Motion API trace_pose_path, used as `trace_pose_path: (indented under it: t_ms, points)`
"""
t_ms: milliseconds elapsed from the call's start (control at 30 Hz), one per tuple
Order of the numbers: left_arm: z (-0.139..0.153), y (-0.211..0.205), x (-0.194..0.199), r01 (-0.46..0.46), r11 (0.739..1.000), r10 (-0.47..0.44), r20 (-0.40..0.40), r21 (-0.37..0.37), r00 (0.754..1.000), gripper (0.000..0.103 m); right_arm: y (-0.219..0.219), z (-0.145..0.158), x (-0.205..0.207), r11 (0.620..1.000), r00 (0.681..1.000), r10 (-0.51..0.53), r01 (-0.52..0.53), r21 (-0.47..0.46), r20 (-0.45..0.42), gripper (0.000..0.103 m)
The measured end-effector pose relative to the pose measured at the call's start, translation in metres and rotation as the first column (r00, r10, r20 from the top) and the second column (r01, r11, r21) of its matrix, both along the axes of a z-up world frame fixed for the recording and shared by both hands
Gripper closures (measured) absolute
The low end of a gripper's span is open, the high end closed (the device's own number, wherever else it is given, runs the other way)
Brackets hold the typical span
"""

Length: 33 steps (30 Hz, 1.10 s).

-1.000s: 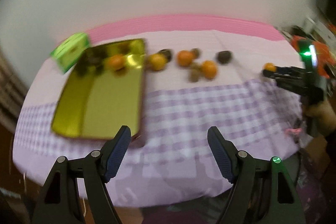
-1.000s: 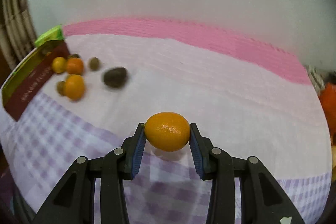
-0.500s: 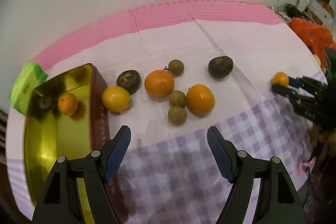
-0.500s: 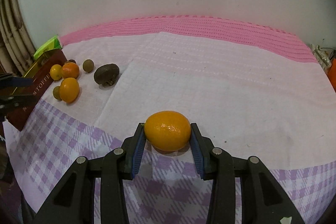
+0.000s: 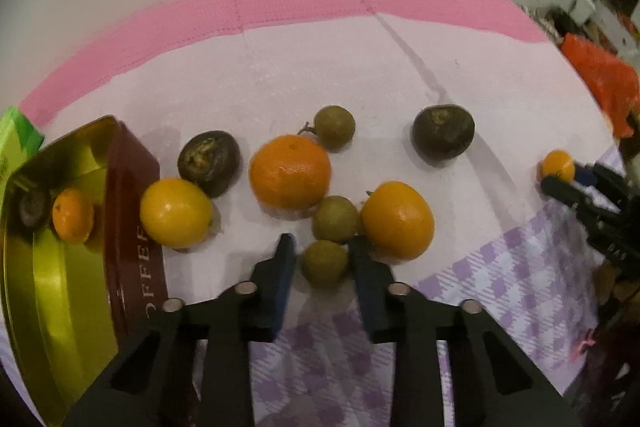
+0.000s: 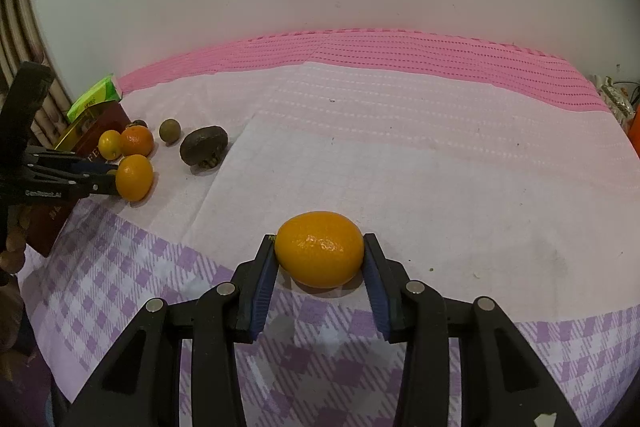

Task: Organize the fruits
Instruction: 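Hold the kumquat in the right gripper while the left gripper grasps two green limes, then carry the limes into the tin with the left gripper and release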

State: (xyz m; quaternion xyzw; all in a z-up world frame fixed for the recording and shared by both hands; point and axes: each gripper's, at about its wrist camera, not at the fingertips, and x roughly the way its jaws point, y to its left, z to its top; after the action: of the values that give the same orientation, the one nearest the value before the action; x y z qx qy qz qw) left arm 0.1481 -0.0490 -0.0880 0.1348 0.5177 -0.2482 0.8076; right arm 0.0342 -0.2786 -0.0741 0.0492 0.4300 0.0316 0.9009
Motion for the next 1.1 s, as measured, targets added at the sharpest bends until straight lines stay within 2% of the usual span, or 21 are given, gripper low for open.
trace_pose_path:
  t_ms: [67, 167, 300, 567, 1100]
  points:
    - [0.002, -0.003, -0.006, -0.009, 1.0, 0.009, 0.015, 0.018, 1.0, 0.078, 0.0, 0.0, 0.0, 1.0, 1.0, -0.002, 0.002, -0.005, -0.003, 0.063]
    - [0.009, 0.005, -0.013, -0.062, 0.998, 0.062, 0.005, -0.018, 0.998, 0.078, 0.003, 0.001, 0.001, 1.0, 1.0, -0.002, 0.001, -0.028, -0.007, 0.063]
    - [0.033, 0.019, -0.038, -0.128, 0.991, 0.13, 0.044, -0.046, 0.991, 0.078, 0.005, 0.001, 0.002, 0.999, 1.0, -0.002, 0.002, -0.046, -0.011, 0.063]
    - [0.076, 0.051, -0.077, -0.247, 0.968, 0.25, 0.138, -0.04, 0.958, 0.078, 0.014, 0.0, 0.003, 0.994, 1.0, -0.005, 0.003, -0.112, -0.018, 0.063]
    - [0.111, 0.095, -0.104, -0.336, 0.942, 0.322, 0.314, -0.012, 0.893, 0.078, 0.014, 0.001, 0.004, 0.991, 1.0, -0.016, 0.013, -0.13, -0.02, 0.062]
